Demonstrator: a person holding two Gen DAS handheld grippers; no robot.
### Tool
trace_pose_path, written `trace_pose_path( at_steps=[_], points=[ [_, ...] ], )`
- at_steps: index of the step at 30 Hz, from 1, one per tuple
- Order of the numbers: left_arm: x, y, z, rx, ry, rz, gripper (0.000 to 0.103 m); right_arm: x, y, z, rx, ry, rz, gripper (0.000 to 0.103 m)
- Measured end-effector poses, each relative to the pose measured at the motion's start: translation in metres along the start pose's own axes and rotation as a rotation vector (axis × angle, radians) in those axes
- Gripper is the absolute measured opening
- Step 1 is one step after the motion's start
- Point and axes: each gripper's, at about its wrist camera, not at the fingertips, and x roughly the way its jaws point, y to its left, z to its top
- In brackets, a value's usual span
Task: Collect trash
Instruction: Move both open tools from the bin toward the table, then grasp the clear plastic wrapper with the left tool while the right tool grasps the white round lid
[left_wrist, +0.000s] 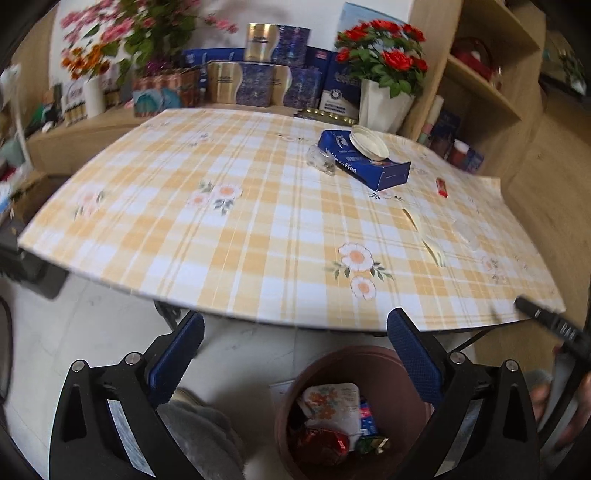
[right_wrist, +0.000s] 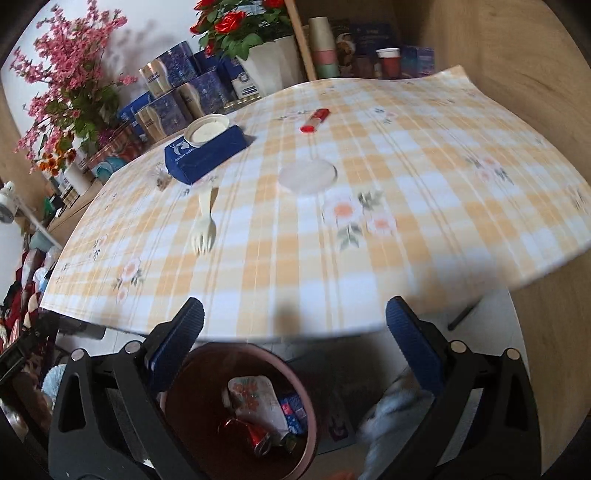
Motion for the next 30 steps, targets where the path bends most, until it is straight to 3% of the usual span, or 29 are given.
trace_pose_path(
  at_steps=[4,10,16,22,25,26,30],
  points=[
    [0.011,-0.001,0.026,0.004,-0.001,-0.019,0.097,0.028,-0.002,0.035,-0.107,0.135,-0.034,0.097],
    [0.030,-0.008,0.072,0.068,-0.061,0.027,0.097,0.061,0.002,0.084,-0.313,0.110,-0.105,0.097],
    [0.057,-0.018,0.114,0.110,-0.076,0.038,0.097,0.108,0.002,0.113,-0.329,0.203,-0.101,0.095],
    [0.079,-0.018,0.142,0.095,-0.073,0.008,0.097,0.131,0.005,0.118,-0.303,0.261,-0.082,0.082],
    [0.096,-0.015,0.150,0.082,-0.023,-0.009,0.097,0.131,0.008,0.118,-0.318,0.251,-0.074,0.072],
    [0.104,-0.013,0.153,0.063,0.016,-0.050,0.097,0.131,0.009,0.119,-0.324,0.249,-0.068,0.069],
    [0.130,-0.007,0.158,0.003,0.118,-0.050,0.097,0.130,0.015,0.121,-0.336,0.242,-0.048,0.067]
  ],
)
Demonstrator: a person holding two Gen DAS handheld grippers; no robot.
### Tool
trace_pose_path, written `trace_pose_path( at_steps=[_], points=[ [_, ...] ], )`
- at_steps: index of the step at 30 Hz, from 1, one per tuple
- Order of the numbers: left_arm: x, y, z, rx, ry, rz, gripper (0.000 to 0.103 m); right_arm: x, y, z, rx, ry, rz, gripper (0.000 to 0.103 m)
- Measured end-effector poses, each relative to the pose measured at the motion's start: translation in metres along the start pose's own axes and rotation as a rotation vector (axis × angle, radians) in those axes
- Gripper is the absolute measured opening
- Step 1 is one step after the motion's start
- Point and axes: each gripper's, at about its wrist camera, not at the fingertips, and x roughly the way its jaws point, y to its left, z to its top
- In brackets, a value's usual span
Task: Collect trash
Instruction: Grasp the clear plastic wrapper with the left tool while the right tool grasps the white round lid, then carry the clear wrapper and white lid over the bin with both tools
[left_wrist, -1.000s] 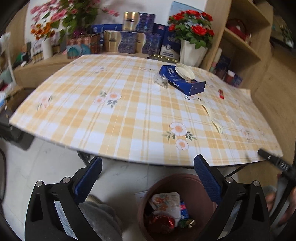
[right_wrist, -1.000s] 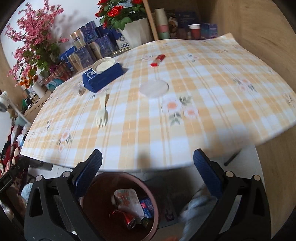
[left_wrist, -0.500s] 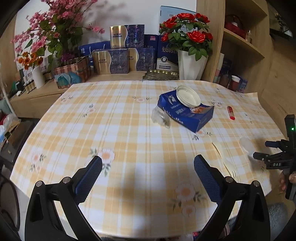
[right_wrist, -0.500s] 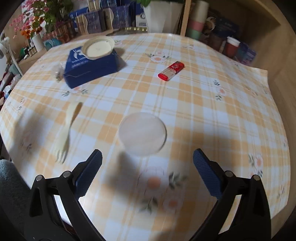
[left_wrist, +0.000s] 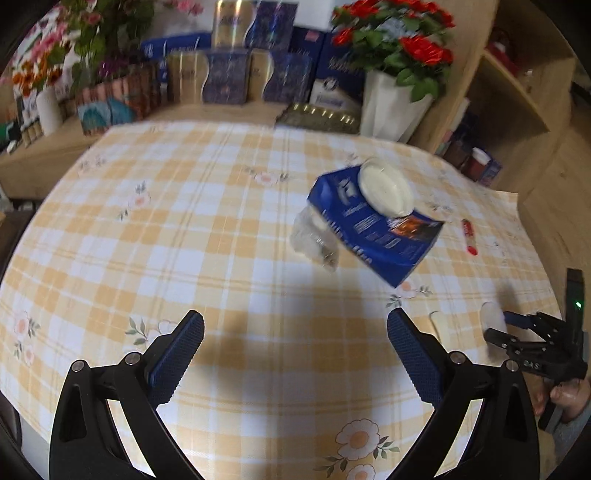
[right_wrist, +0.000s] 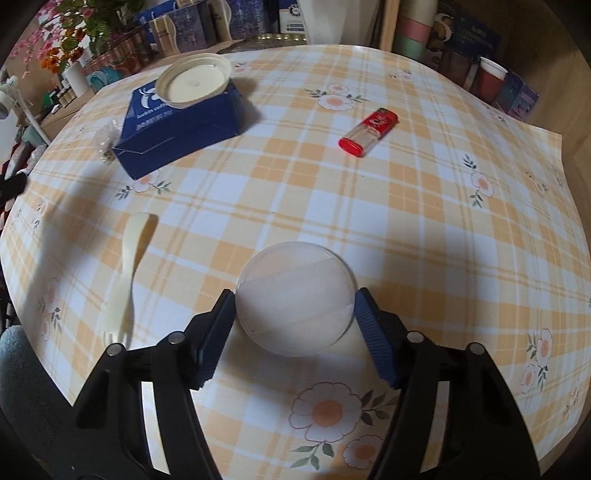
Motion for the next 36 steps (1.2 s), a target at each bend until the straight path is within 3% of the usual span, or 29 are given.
trace_pose_path(
  at_steps=[2,5,9,13,15,17,21,23,26,36],
  points=[
    [0.010,0.004,0.003,-0.022,0.013,-0.012,0.097,-0.004,0.001,0.003,-0.007,-0.027,-0.007,0.067],
    [0.019,0.004,0.009,-0.025,-0.006,0.036,0.097,-0.016,0.001,0.006,0.015,-0.090,-0.015,0.067],
    [0.037,0.004,0.028,-0.074,0.002,0.003,0.096,-0.030,-0.006,0.013,0.071,-0.160,-0.006,0.067],
    [0.059,0.016,0.047,-0.251,0.036,-0.107,0.061,-0.042,-0.009,0.015,0.112,-0.213,-0.008,0.067],
    [0.070,0.023,0.053,-0.357,0.052,-0.151,0.054,-0.047,-0.010,0.013,0.127,-0.231,-0.008,0.067],
    [0.077,0.022,0.057,-0.386,0.060,-0.150,0.045,-0.050,-0.011,0.011,0.136,-0.241,-0.010,0.067],
    [0.093,0.012,0.061,-0.373,0.094,-0.127,0.039,-0.056,-0.011,0.004,0.155,-0.256,-0.013,0.067],
    [0.101,0.011,0.060,-0.383,0.112,-0.110,0.026,-0.059,-0.012,0.000,0.167,-0.265,-0.006,0.067],
    [0.100,0.014,0.057,-0.382,0.100,-0.108,0.016,-0.066,-0.013,-0.008,0.193,-0.275,0.007,0.067],
    [0.048,0.002,0.033,-0.180,0.063,-0.151,0.013,-0.094,0.004,-0.030,0.222,-0.317,0.050,0.067]
  ],
)
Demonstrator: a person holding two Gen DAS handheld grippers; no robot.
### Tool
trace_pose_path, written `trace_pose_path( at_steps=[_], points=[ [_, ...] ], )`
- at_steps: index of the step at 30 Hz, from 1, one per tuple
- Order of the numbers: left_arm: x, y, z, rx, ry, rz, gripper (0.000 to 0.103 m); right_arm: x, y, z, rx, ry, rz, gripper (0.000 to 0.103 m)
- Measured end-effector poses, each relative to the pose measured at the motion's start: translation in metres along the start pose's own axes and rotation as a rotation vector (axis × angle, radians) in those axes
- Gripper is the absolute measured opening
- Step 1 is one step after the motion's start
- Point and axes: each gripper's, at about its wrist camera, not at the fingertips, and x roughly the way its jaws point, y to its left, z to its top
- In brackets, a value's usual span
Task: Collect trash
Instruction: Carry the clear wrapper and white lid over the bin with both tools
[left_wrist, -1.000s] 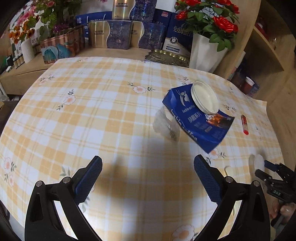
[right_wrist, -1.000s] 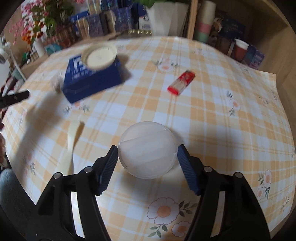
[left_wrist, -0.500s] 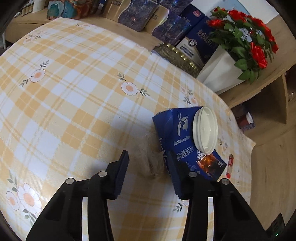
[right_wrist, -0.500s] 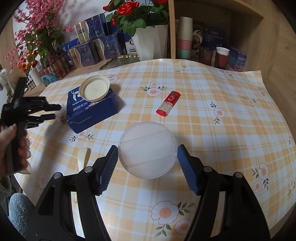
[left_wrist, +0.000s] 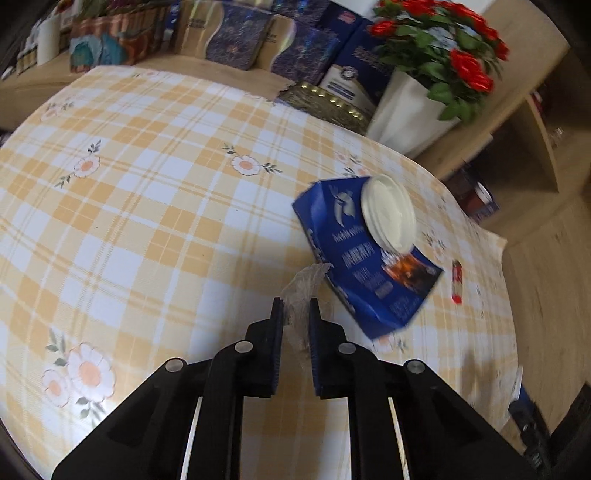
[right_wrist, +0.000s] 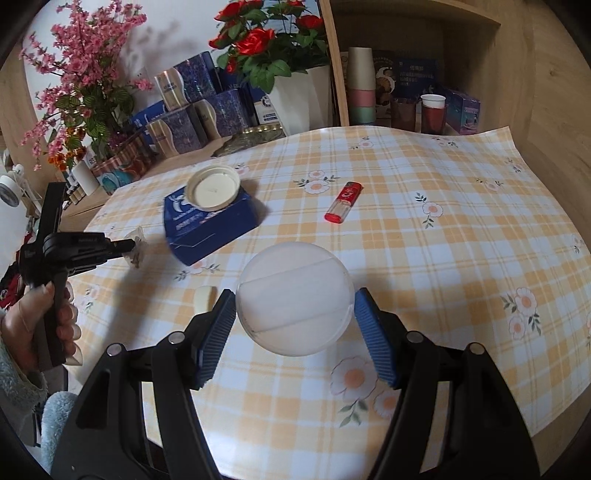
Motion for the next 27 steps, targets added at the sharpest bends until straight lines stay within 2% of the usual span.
trace_pose_path(
  at_steps=[7,10,14,20,23,27],
  points=[
    [-0.054,-0.026,-0.045,0.178,-0.012,-0.052,0.013,-0.027,0.021,-0.022,-0.007,-0.007,0.018,0.067],
    [-0.081,-0.039,-0.076,0.270,-0.018,-0.082,0.013,-0.041,0.029,-0.036,-0.011,-0.011,0.016,0.067],
    [-0.107,-0.046,-0.116,0.333,-0.017,-0.158,0.013,-0.060,0.037,-0.057,-0.009,-0.015,0.024,0.067],
    [-0.133,-0.051,-0.178,0.428,-0.005,-0.220,0.013,-0.080,0.050,-0.099,-0.035,-0.012,0.014,0.067],
    [-0.138,-0.052,-0.203,0.465,0.009,-0.234,0.013,-0.083,0.049,-0.119,-0.021,-0.002,0.013,0.067],
    [-0.141,-0.052,-0.232,0.549,0.006,-0.209,0.014,-0.084,0.044,-0.142,0.014,0.008,0.013,0.067]
  ],
)
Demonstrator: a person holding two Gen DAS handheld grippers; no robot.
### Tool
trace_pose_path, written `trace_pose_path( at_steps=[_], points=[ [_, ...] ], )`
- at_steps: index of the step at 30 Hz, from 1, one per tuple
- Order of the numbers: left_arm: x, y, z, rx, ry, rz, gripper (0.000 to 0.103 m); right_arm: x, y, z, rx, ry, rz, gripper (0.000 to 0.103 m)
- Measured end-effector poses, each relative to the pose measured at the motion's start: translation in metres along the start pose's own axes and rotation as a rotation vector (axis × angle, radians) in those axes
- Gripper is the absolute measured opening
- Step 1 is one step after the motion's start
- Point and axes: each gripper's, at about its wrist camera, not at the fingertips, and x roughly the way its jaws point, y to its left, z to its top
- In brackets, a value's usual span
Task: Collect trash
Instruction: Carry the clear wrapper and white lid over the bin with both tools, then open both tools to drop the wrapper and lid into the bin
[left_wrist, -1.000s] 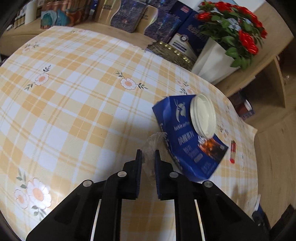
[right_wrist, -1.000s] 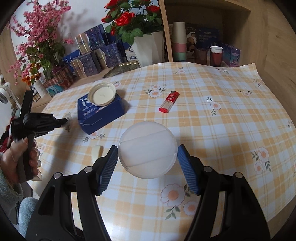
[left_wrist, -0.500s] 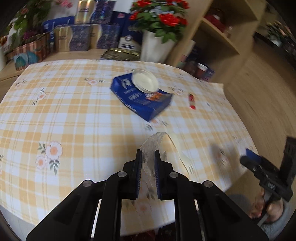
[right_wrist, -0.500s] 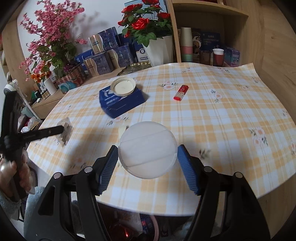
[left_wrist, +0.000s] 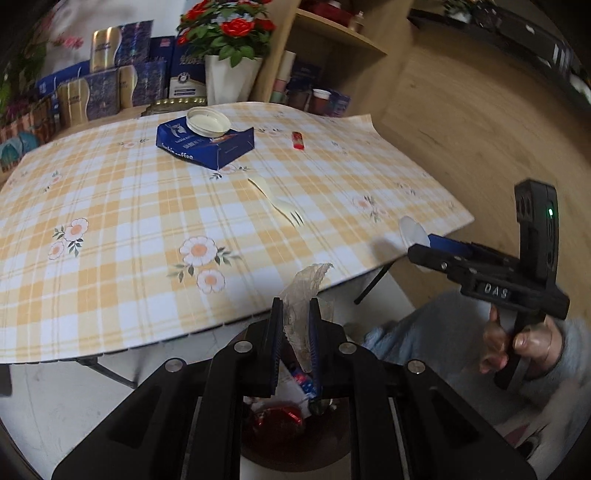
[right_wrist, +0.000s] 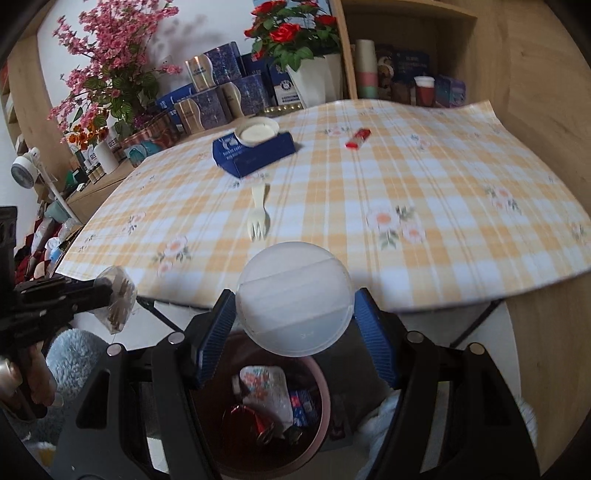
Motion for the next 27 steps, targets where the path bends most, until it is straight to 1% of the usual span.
trace_pose_path(
  at_steps=[3,6,8,11,14,18,20,27],
  points=[
    [0.003,-0.007,-0.017,0.049,0.028,-0.006,0.014,0.002,-0.004,-0.017,0.018,0.010,-0.004,0.067],
    [0.006,-0.015,-0.030,0.096,0.050,-0.005,0.014,0.004,-0.008,-0.026,0.037,0.015,0.002,0.067],
    [0.011,-0.019,-0.038,0.120,0.062,-0.003,0.014,0.004,-0.011,-0.027,0.047,0.008,-0.001,0.067],
    [0.018,-0.027,-0.044,0.157,0.070,0.021,0.014,0.004,-0.010,-0.027,0.040,-0.004,-0.009,0.067],
    [0.028,-0.028,-0.047,0.156,0.083,0.034,0.014,0.011,-0.009,-0.030,0.029,0.015,-0.014,0.067],
    [0.048,-0.016,-0.051,0.107,0.128,0.055,0.014,0.015,-0.004,-0.032,0.006,0.025,-0.016,0.067],
    [0.053,-0.013,-0.052,0.088,0.135,0.064,0.014,0.017,-0.001,-0.033,-0.009,0.028,-0.015,0.067],
    [0.052,-0.013,-0.053,0.072,0.133,0.065,0.014,0.024,0.008,-0.036,-0.055,0.048,-0.010,0.067]
  ],
)
